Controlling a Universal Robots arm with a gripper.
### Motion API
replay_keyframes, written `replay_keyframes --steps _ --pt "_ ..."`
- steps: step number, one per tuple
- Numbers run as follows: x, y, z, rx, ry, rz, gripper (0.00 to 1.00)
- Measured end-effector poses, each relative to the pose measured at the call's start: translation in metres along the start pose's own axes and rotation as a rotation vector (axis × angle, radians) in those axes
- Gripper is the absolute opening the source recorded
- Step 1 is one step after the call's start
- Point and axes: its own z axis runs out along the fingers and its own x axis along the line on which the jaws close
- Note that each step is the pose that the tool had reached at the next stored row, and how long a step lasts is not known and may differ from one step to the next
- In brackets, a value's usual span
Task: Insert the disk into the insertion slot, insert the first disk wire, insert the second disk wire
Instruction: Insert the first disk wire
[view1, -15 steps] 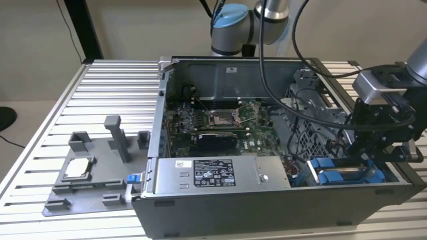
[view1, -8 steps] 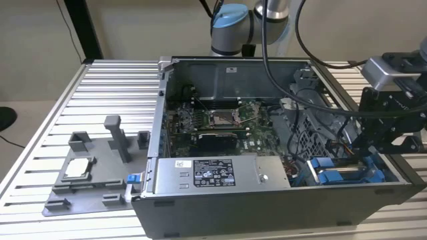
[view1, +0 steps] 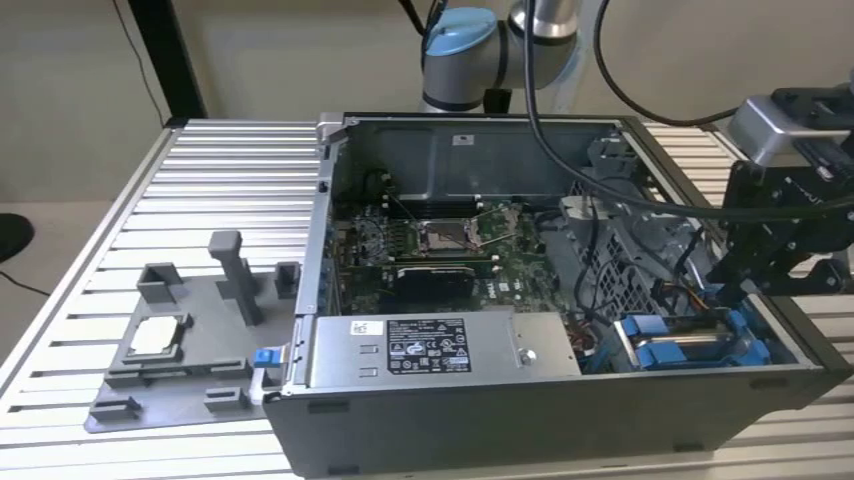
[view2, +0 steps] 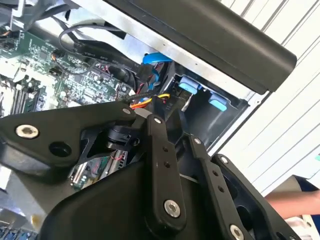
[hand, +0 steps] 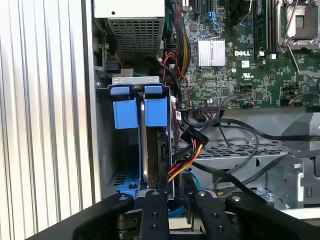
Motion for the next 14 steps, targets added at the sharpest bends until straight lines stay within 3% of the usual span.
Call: replay_keyframes --steps 1,2,10,14 --pt "-0.0009 0.0001 -0.0001 0.0011 -0.0064 0.0 1.0" --pt "-0.0023 0.0001 -0.0006 0.0024 -0.0088 -0.001 1.0" --pt "-0.0114 -0.0004 -0.0132 0.0038 -0.0092 -0.001 1.0" --pt "-0.0136 -0.0088 -0.0134 0.0034 -0.0166 -0.001 1.0"
